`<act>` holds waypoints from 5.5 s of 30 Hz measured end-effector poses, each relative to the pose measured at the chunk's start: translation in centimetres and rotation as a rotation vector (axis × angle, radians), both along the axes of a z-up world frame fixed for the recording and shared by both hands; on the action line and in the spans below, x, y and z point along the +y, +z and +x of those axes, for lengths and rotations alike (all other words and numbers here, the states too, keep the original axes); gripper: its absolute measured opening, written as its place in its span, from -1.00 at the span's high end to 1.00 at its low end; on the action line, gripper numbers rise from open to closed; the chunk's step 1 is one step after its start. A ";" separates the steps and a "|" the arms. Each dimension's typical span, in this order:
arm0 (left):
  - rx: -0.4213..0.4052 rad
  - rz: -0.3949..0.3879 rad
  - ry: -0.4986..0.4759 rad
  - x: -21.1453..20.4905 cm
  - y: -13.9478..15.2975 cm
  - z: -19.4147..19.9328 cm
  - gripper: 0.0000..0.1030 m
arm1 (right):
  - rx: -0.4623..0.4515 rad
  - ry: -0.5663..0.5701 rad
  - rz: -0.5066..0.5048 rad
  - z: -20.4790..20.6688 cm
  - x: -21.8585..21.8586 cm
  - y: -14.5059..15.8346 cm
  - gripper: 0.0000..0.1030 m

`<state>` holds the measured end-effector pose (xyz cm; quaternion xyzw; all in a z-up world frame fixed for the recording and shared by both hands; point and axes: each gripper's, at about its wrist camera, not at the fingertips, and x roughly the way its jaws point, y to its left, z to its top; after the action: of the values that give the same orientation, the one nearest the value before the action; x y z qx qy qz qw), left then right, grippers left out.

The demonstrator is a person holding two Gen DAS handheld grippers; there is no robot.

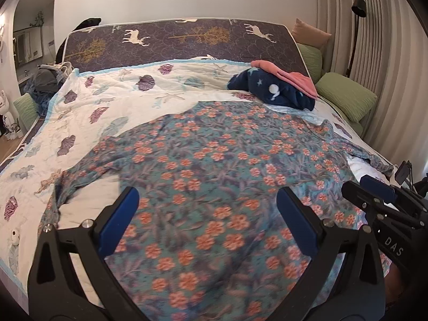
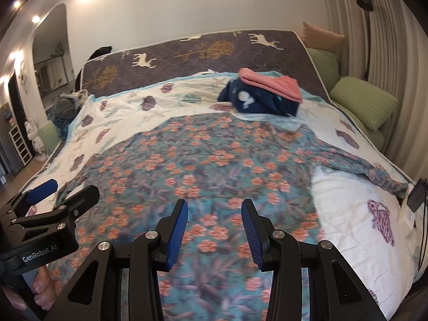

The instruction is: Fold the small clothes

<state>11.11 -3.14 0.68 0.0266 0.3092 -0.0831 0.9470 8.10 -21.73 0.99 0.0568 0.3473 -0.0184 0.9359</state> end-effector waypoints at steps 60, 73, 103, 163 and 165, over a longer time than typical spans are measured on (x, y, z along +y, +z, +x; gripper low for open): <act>0.198 -0.294 -0.200 4.5 5.6 10.9 0.92 | 0.024 0.099 0.108 4.8 1.0 -1.7 0.03; 0.239 -0.127 -0.182 1.4 0.7 10.8 0.03 | 0.147 0.301 0.273 9.0 -1.3 -3.7 0.03; 0.313 -0.316 -0.107 10.4 -4.1 9.4 -0.15 | 0.041 0.285 0.478 20.2 -5.2 1.8 0.95; 0.331 -0.253 0.074 10.9 -7.9 22.4 0.90 | -0.061 0.125 0.648 16.6 -17.3 -2.8 0.91; 0.314 -0.231 0.073 11.0 -8.1 22.8 0.91 | -0.024 0.084 0.556 16.3 -17.4 -3.4 0.82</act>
<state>33.91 7.85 -7.43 -0.1066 0.4420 -0.0867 0.8864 24.43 -39.18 -2.37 0.2970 0.3301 0.1169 0.8883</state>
